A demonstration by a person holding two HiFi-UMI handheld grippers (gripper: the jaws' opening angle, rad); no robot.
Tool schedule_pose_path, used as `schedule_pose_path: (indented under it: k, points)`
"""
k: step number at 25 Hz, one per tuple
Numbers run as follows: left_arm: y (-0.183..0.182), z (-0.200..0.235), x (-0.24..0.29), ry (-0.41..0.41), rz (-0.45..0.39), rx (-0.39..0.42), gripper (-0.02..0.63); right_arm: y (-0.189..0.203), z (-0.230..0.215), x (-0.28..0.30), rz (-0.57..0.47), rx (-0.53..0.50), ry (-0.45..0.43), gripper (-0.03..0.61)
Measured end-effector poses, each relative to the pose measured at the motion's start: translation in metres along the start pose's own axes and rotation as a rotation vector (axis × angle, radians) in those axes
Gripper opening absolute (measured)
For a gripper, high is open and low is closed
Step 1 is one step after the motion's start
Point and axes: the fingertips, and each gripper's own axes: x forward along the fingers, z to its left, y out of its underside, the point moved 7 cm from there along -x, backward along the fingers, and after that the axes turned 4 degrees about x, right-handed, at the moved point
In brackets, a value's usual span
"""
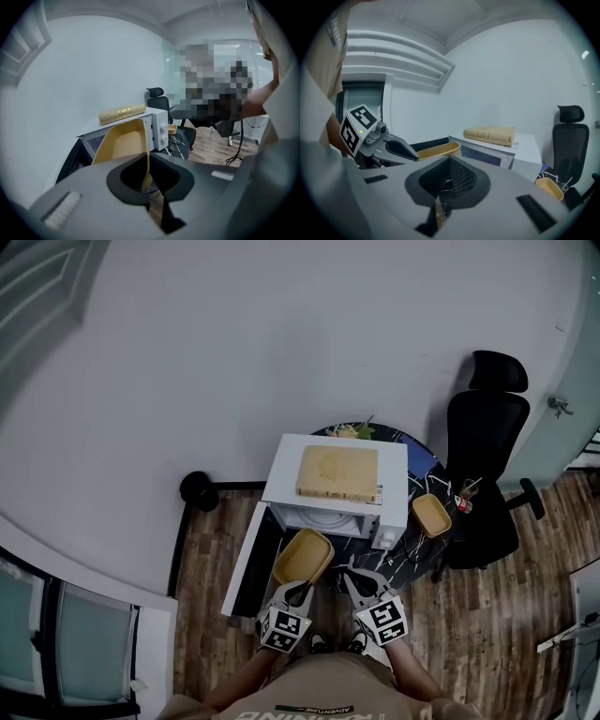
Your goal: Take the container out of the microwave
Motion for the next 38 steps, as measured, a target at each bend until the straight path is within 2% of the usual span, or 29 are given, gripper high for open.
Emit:
schedule_pose_path:
  k: [4, 20, 31, 38]
  points:
    - [-0.001, -0.001, -0.003, -0.011, 0.003, -0.012, 0.023, -0.004, -0.001, -0.001, 0.018, -0.016, -0.017, 0.008]
    - [-0.010, -0.006, -0.011, -0.004, -0.030, 0.003, 0.023, -0.015, 0.003, -0.021, -0.027, -0.062, 0.018, 0.008]
    - [-0.015, -0.003, -0.018, -0.014, -0.043, 0.026, 0.023, -0.016, 0.005, -0.027, -0.016, -0.091, 0.015, 0.008]
    - [-0.018, -0.002, -0.020, -0.014, -0.037, 0.038, 0.023, -0.014, -0.002, -0.029, -0.014, -0.078, 0.019, 0.008]
